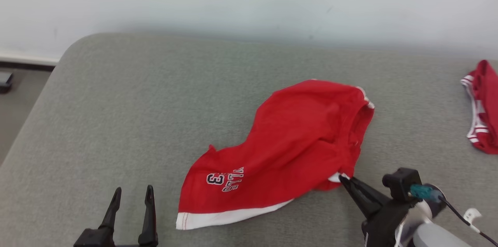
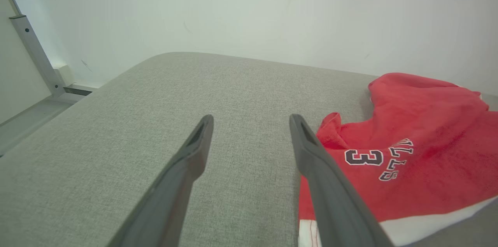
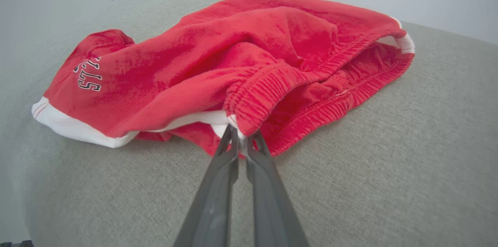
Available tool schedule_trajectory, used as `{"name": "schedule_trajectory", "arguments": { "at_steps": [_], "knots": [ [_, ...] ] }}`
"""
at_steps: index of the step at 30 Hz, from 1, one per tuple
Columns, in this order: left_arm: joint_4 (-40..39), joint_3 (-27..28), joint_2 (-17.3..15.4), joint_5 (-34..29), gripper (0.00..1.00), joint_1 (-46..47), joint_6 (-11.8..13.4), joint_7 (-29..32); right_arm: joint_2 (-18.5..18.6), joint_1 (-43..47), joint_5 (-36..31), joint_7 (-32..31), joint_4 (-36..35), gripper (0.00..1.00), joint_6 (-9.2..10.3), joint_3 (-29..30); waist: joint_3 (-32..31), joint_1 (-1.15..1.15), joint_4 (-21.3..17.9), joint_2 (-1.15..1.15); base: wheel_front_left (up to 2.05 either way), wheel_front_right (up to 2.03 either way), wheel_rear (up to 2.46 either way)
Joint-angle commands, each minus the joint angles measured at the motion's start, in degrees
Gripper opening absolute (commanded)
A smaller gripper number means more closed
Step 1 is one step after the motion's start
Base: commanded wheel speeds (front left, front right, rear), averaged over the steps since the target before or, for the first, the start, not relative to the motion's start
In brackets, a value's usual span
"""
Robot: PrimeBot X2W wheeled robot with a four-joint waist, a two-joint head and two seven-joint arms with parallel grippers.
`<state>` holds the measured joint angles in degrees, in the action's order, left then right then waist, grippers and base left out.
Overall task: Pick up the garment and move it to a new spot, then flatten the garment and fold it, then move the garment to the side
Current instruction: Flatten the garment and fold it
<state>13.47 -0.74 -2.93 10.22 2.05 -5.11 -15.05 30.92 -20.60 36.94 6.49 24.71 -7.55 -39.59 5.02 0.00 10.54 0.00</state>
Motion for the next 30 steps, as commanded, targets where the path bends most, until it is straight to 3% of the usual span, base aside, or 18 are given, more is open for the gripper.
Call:
{"name": "schedule_trajectory", "arguments": {
  "at_steps": [1,6,11,12,13,23,30],
  "knots": [
    [-0.07,0.32,0.06,-0.02,1.0,-1.4,0.0,-0.16,1.32,2.54,0.89,-1.07,-2.83,0.0,0.17,0.34,-2.49,0.0,-3.43,0.0,0.0,0.0,0.0],
    [-0.18,-0.08,0.06,-0.23,1.0,-1.73,0.11,-0.16,5.04,9.14,1.76,-5.05,-11.86,0.0,0.17,3.47,-1.81,0.0,-5.15,0.0,0.0,0.0,0.0],
    [0.6,0.14,0.06,-0.38,1.0,-1.89,-0.12,-0.16,5.02,13.78,2.59,-7.55,-16.62,0.0,0.17,6.46,-1.28,0.0,-6.16,0.0,0.0,0.0,0.0],
    [0.92,0.2,0.04,-0.4,1.0,-1.96,-0.23,-0.16,4.79,14.68,2.3,-7.91,-17.36,0.43,0.17,7.23,-1.32,0.0,-6.33,0.0,0.0,0.0,0.0],
    [1.44,0.19,-0.02,-0.48,1.0,-2.21,-0.38,-0.16,4.31,15.41,1.98,-7.9,-17.9,1.0,0.17,7.89,-1.45,0.0,-6.62,0.0,0.0,0.0,0.0],
    [6.58,-2.8,-1.99,0.56,1.0,-4.55,-1.79,0.2,-0.07,22.01,-1.69,-7.6,-19.63,1.0,0.17,14.45,-2.62,0.0,-7.96,0.0,0.0,0.0,0.0],
    [9.38,-7.62,-2.59,2.16,1.0,-4.98,-2.32,1.53,-0.84,21.92,-4.24,-7.17,-17.29,1.0,0.17,15.17,-1.19,0.0,-8.41,0.0,0.0,0.0,0.0]
  ]
}}
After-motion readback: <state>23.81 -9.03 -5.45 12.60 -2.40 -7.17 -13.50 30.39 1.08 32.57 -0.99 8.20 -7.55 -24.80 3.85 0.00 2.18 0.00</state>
